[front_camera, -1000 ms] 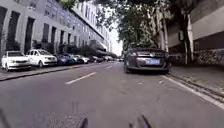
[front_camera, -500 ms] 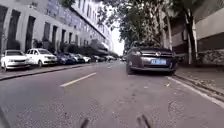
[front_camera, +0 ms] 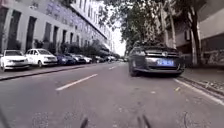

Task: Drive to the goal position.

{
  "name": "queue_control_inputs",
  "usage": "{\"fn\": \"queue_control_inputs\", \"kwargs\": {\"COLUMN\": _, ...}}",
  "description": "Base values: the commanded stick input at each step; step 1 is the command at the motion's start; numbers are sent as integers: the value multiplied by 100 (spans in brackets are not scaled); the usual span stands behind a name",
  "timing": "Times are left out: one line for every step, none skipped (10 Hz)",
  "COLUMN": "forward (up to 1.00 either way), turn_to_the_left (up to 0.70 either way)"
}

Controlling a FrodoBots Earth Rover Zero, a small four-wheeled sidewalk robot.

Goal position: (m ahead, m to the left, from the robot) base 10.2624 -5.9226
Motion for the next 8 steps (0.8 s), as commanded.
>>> {"fn": "queue_control_inputs", "kwargs": {"forward": 70, "turn_to_the_left": 0}}
{"fn": "queue_control_inputs", "kwargs": {"forward": 70, "turn_to_the_left": 0}}
{"fn": "queue_control_inputs", "kwargs": {"forward": 70, "turn_to_the_left": 0}}
{"fn": "queue_control_inputs", "kwargs": {"forward": 70, "turn_to_the_left": 12}}
{"fn": "queue_control_inputs", "kwargs": {"forward": 70, "turn_to_the_left": 14}}
{"fn": "queue_control_inputs", "kwargs": {"forward": 70, "turn_to_the_left": 14}}
{"fn": "queue_control_inputs", "kwargs": {"forward": 70, "turn_to_the_left": 14}}
{"fn": "queue_control_inputs", "kwargs": {"forward": 70, "turn_to_the_left": 14}}
